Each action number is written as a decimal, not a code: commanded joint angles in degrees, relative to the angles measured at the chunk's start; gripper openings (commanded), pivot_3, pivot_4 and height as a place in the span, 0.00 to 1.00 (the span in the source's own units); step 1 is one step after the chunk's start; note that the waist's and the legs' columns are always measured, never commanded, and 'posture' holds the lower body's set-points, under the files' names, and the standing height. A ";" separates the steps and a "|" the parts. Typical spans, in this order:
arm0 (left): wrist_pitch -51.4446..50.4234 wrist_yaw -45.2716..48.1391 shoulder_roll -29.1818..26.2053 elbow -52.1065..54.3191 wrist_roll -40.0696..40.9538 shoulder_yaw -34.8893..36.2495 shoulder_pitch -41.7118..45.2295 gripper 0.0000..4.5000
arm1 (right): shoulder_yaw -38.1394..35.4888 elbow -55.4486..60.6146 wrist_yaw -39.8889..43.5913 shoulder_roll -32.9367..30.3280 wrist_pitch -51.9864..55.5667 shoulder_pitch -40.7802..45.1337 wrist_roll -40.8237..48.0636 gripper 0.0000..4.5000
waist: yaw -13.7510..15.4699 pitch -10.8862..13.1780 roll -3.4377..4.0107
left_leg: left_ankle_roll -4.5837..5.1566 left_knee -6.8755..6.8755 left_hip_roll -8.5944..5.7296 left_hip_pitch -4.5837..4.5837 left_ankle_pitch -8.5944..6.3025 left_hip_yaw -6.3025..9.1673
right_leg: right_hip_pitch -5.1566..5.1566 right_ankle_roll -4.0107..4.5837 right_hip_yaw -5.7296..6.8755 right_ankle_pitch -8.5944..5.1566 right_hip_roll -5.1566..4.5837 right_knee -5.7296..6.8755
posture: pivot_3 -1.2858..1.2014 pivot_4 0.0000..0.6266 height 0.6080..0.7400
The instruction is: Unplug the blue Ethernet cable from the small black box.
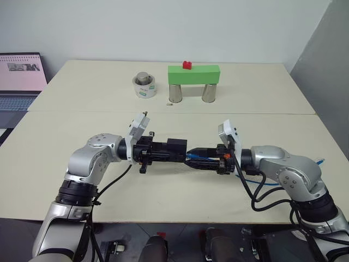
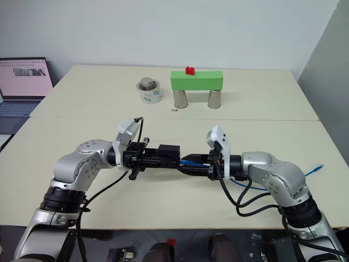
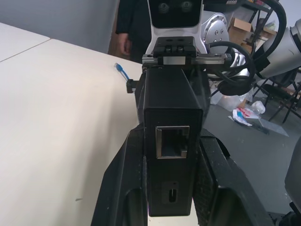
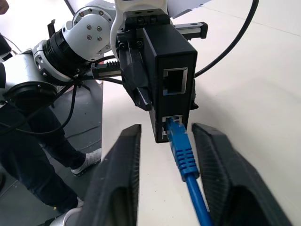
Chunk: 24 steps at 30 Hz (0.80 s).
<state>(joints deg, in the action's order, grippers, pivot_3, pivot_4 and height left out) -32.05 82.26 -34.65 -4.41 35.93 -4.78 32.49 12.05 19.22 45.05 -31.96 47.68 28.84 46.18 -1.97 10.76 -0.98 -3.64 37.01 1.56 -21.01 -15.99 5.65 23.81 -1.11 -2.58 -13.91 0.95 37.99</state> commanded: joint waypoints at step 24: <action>3.53 2.18 -5.08 1.07 -3.53 0.75 -2.36 0.18 | -4.18 -2.89 8.06 -6.66 1.02 1.03 -3.77 0.01 | -0.05 0.00 0.00 | 0.00 -0.01 0.00 0.01 0.00 -0.01 | 0.02 0.00 0.00 0.00 0.00 0.00 | 0.52 0.24 1.00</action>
<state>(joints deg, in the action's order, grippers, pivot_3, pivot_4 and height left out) -29.51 83.32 -38.75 -5.03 32.53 -4.97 30.78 9.91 15.60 52.29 -38.01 49.10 29.67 42.15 -2.02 10.76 -0.98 -3.63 37.00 1.57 -21.02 -15.99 5.63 23.84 -1.11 -2.59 -13.91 0.95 37.99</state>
